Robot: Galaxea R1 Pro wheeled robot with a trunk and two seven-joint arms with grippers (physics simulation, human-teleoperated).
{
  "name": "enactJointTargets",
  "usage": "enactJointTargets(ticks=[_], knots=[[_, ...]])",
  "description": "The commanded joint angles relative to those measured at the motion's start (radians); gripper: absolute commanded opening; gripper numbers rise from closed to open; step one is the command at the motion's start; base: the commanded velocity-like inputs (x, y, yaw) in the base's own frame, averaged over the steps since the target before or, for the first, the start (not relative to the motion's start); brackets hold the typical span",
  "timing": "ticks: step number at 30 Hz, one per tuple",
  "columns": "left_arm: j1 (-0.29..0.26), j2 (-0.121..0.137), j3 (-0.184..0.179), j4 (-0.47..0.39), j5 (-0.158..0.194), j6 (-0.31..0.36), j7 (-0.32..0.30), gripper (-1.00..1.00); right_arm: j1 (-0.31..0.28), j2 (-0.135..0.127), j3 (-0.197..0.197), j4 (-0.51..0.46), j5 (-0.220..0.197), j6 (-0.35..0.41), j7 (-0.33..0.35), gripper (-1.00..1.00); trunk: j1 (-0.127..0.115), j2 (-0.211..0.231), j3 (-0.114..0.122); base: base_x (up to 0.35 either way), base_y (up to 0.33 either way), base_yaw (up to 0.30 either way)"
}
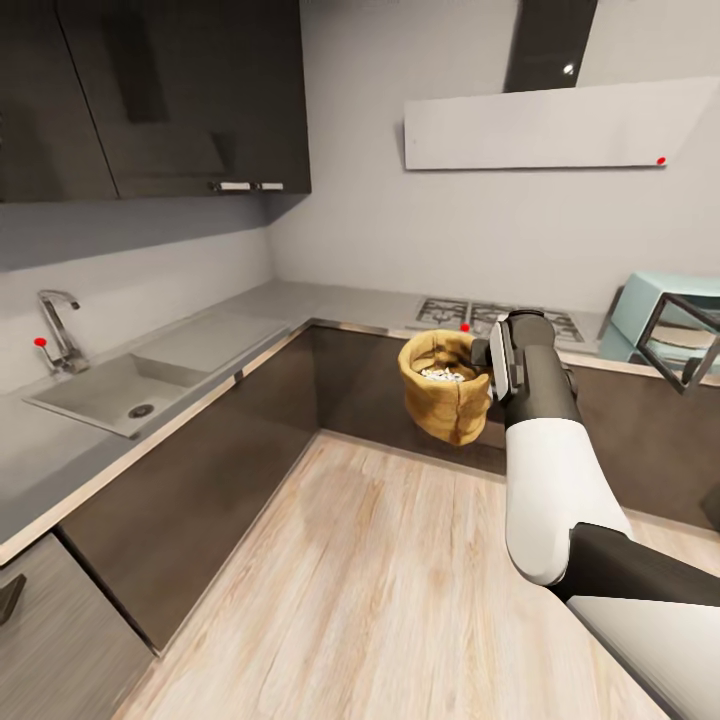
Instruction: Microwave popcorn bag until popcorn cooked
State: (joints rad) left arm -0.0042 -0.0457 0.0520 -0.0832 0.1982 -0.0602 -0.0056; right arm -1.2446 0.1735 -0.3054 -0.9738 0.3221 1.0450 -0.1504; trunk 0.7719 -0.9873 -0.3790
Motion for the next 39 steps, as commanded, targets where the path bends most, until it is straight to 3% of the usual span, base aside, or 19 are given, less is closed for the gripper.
enactJointTargets(ticks=[1, 39], knots=[[0.0, 0.0, 0.005, 0.0, 0.003, -0.003, -0.001, 1.0, -0.001, 0.001, -0.002, -0.001, -0.005, 0.002, -0.006, -1.0, 0.0, -0.001, 0.0, 0.0, 0.0, 0.0], [0.0, 0.0, 0.005, 0.0, 0.003, -0.003, -0.001, 1.0, 0.007, 0.001, -0.002, -0.003, -0.009, 0.002, -0.005, -1.0, 0.0, -0.001, 0.055, 0.0, 0.0, 0.0]])
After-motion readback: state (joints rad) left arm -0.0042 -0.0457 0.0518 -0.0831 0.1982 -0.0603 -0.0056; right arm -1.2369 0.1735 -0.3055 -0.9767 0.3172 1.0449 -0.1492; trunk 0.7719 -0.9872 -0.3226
